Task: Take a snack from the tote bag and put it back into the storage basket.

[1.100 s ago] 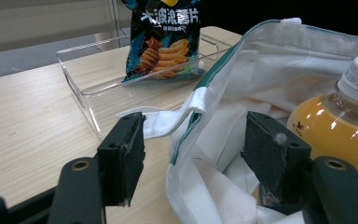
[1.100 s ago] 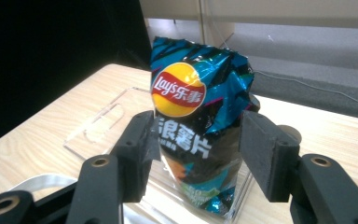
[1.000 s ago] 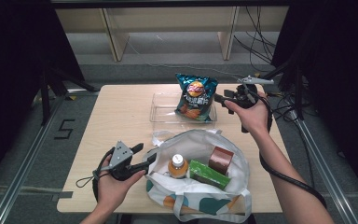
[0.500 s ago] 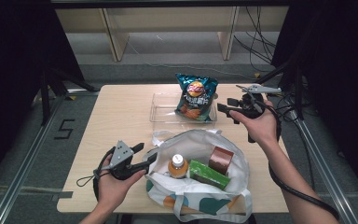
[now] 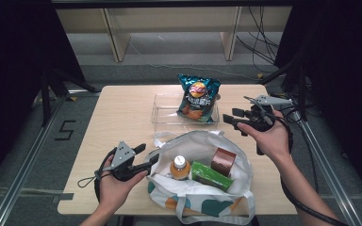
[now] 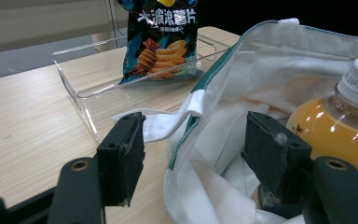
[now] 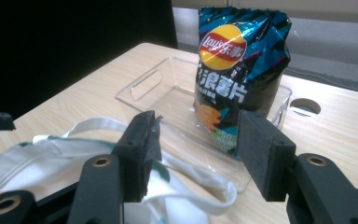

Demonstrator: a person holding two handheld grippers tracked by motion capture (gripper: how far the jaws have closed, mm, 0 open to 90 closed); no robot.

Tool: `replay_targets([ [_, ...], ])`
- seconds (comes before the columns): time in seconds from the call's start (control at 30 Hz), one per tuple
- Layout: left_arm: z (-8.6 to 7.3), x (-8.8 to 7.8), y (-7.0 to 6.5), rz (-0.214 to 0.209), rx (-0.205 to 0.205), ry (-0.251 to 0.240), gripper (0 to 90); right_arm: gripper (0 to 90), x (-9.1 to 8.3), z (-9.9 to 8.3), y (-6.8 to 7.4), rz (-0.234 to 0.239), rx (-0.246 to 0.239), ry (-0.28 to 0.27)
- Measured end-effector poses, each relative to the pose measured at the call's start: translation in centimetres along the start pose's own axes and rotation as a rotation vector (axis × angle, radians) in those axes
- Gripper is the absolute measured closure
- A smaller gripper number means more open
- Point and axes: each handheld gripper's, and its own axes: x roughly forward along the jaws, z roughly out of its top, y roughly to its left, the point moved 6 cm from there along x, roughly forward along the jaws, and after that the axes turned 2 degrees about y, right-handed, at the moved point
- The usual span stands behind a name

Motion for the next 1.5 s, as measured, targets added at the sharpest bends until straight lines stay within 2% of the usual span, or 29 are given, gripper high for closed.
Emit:
replay_targets([
  [0.1, 0.0, 0.0, 0.0, -0.002, -0.001, 0.002, 37.6, 48.7, -0.6, -0.6, 0.1, -0.006, -0.009, -0.014],
  [0.17, -0.1, 0.0, 0.1, -0.003, 0.007, 0.003, 37.6, 48.7, -1.1, -1.0, 0.4, 0.010, 0.012, 0.004],
  [0.23, -0.1, 0.0, 0.0, -0.002, -0.010, 0.003, 37.5, 48.7, -1.5, -1.3, 0.5, 0.013, 0.004, -0.003],
  [0.27, -0.2, -0.1, 0.0, -0.003, -0.011, 0.003, 37.5, 48.8, -1.7, -1.4, 0.4, 0.004, -0.005, -0.018],
  [0.33, -0.1, -0.1, 0.0, -0.002, -0.011, 0.002, 37.6, 48.8, -2.1, -1.7, 0.4, 0.005, -0.013, -0.009],
  [0.43, -0.1, -0.1, 0.0, -0.007, -0.003, -0.003, 37.6, 48.8, -2.8, -2.0, 0.5, 0.000, 0.001, -0.014],
  [0.5, -0.1, -0.1, -0.1, -0.016, -0.018, -0.010, 37.6, 48.5, -3.2, -2.3, 0.4, -0.010, -0.015, -0.025],
  [0.53, -0.1, -0.1, -0.1, -0.016, -0.019, -0.010, 37.5, 48.3, -3.3, -2.5, 0.6, -0.012, 0.003, -0.024],
  [0.57, -0.1, -0.1, -0.1, -0.016, -0.011, -0.011, 37.5, 48.0, -3.4, -2.6, 0.5, -0.018, -0.005, -0.025],
  [0.6, -0.2, -0.1, -0.1, -0.017, -0.018, -0.009, 37.6, 47.8, -3.6, -2.8, 0.7, -0.008, 0.017, -0.015],
  [0.63, -0.2, -0.2, -0.1, -0.012, -0.018, -0.003, 37.6, 47.6, -3.9, -3.0, 0.5, -0.017, -0.001, -0.016],
  [0.7, -0.2, -0.2, 0.0, -0.011, -0.015, 0.000, 37.5, 47.0, -4.0, -3.1, 0.7, -0.018, 0.024, -0.031],
  [0.8, -0.1, -0.2, -0.1, -0.014, -0.014, -0.008, 37.6, 45.9, -4.3, -3.4, 0.6, -0.021, 0.021, -0.033],
  [0.87, -0.1, -0.2, -0.1, -0.009, -0.016, -0.004, 37.5, 44.8, -4.4, -3.8, 0.8, -0.023, 0.044, -0.026],
  [0.93, 0.0, -0.2, -0.1, -0.008, -0.009, -0.004, 37.5, 43.9, -4.6, -4.0, 0.8, -0.025, 0.023, -0.037],
  [1.0, 0.0, -0.1, -0.1, -0.008, -0.012, -0.004, 37.5, 43.1, -4.8, -4.1, 1.1, -0.029, 0.044, -0.039],
  [1.03, -0.1, -0.1, -0.2, -0.009, -0.012, -0.001, 37.5, 42.5, -4.9, -4.2, 1.0, -0.029, 0.024, -0.042],
  [1.13, 0.0, -0.2, -0.1, -0.009, -0.009, -0.006, 37.5, 41.7, -5.4, -4.3, 1.8, -0.021, 0.038, -0.051],
  [1.17, 0.0, -0.2, -0.1, -0.006, -0.009, -0.006, 37.5, 41.6, -5.5, -4.4, 1.9, -0.009, 0.014, -0.053],
  [1.2, 0.0, -0.2, -0.1, -0.005, -0.006, -0.004, 37.4, 41.5, -5.7, -4.5, 2.4, -0.001, 0.026, -0.051],
  [1.23, 0.1, -0.2, -0.1, -0.004, -0.004, -0.005, 37.4, 41.4, -5.8, -4.6, 2.5, -0.006, -0.002, -0.063],
  [1.27, 0.2, -0.2, -0.1, -0.001, -0.002, -0.008, 37.4, 41.2, -6.0, -4.8, 2.9, 0.000, 0.023, -0.056],
  [1.3, 0.3, -0.2, -0.1, -0.001, 0.009, -0.009, 37.4, 41.1, -6.1, -4.9, 3.2, 0.013, 0.005, -0.061],
  [1.33, 0.3, -0.2, -0.2, -0.007, 0.000, -0.017, 37.4, 40.8, -6.3, -5.0, 3.6, 0.021, 0.019, -0.066],
  [1.37, 0.3, -0.2, -0.3, -0.005, -0.004, -0.017, 37.4, 40.6, -6.5, -5.2, 3.9, 0.028, 0.016, -0.060],
  [1.4, 0.2, -0.3, -0.3, -0.003, -0.011, -0.013, 37.4, 40.3, -6.6, -5.3, 3.9, 0.035, -0.014, -0.070],
  [1.43, 0.2, -0.3, -0.3, -0.002, -0.010, -0.012, 37.4, 39.9, -6.8, -5.5, 4.3, 0.041, 0.010, -0.067],
  [1.47, 0.2, -0.3, -0.3, 0.000, -0.011, -0.013, 37.4, 39.7, -6.8, -5.7, 4.4, 0.042, -0.005, -0.072],
  [1.5, 0.3, -0.4, -0.1, 0.007, 0.013, -0.008, 37.4, 39.1, -6.9, -5.8, 4.4, 0.048, -0.011, -0.071],
])
